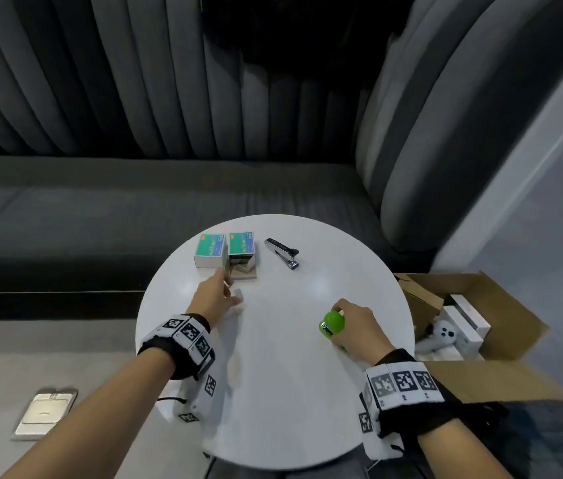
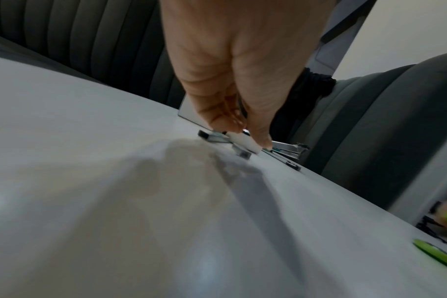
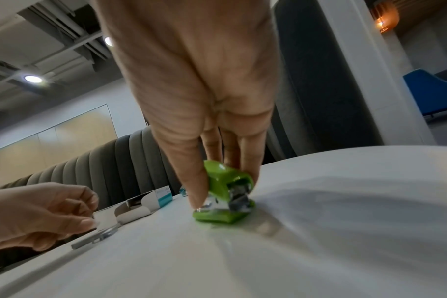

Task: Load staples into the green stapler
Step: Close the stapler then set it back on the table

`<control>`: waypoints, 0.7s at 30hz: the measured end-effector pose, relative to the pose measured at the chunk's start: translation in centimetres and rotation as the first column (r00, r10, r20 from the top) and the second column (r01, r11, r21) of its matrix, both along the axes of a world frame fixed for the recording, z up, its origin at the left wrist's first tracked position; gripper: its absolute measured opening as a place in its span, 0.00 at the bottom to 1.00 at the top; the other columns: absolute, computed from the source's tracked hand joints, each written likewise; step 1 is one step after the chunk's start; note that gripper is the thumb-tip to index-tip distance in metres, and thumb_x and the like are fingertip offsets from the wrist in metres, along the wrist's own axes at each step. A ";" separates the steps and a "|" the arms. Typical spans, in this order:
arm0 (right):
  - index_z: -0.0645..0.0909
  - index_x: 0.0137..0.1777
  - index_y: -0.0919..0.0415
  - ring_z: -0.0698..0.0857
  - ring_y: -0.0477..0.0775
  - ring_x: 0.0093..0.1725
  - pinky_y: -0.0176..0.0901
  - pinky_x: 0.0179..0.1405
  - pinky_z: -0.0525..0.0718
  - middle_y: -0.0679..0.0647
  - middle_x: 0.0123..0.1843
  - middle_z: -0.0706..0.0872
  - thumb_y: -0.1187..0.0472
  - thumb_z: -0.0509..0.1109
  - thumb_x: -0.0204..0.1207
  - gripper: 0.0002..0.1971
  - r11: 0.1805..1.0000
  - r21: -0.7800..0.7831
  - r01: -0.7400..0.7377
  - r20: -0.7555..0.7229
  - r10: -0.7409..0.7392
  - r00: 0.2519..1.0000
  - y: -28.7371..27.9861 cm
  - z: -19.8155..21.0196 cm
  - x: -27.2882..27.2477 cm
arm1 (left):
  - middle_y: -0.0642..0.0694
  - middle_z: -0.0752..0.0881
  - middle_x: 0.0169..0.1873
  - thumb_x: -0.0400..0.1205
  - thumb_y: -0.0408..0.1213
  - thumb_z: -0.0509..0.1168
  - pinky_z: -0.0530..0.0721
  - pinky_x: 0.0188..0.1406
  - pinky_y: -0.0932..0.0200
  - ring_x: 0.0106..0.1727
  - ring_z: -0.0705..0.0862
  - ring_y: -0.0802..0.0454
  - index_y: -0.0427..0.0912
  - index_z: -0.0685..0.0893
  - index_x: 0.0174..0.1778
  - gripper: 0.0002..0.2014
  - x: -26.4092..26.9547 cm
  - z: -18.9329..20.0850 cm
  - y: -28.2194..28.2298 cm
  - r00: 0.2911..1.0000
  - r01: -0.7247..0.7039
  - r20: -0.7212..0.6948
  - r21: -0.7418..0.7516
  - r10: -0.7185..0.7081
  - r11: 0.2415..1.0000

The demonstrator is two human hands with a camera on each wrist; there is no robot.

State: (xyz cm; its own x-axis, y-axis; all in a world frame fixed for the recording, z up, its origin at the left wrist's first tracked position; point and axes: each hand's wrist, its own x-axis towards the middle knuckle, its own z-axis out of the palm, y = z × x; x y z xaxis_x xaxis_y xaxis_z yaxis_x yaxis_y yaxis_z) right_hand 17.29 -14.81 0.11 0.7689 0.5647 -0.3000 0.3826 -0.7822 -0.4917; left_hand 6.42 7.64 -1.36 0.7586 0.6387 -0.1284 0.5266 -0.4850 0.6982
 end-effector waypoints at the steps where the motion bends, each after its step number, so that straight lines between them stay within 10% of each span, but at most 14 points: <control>1: 0.74 0.64 0.65 0.80 0.62 0.59 0.37 0.44 0.72 0.65 0.59 0.83 0.71 0.68 0.70 0.20 0.999 0.027 0.019 0.001 -0.019 1.000 0.0 0.0 0.0 | 0.44 0.78 0.41 0.74 0.32 0.71 0.71 0.42 0.59 0.43 0.76 0.46 0.41 0.70 0.46 0.14 -0.1 0.1 -0.3 1.000 0.015 -0.008 0.036 -0.015 0.999; 13: 0.79 0.62 0.65 0.81 0.65 0.60 0.47 0.55 0.78 0.65 0.58 0.86 0.62 0.75 0.68 0.22 0.964 0.223 0.142 0.049 -0.157 0.986 1.8 2.0 4.6 | 0.41 0.63 0.77 0.77 0.43 0.68 0.65 0.77 0.50 0.76 0.65 0.44 0.39 0.61 0.75 0.34 2.3 0.0 -4.9 0.909 0.398 -0.179 0.113 -0.376 0.910; 21: 0.75 0.66 0.66 0.77 0.65 0.67 0.49 0.62 0.76 0.66 0.64 0.83 0.69 0.74 0.68 0.25 0.978 0.179 0.105 0.010 -0.109 0.994 4.6 1.1 9.6 | 0.43 0.39 0.82 0.77 0.60 0.58 0.42 0.81 0.40 0.83 0.38 0.42 0.41 0.41 0.80 0.45 5.4 -1.5 -4.8 0.691 0.624 -0.541 0.112 -0.479 0.774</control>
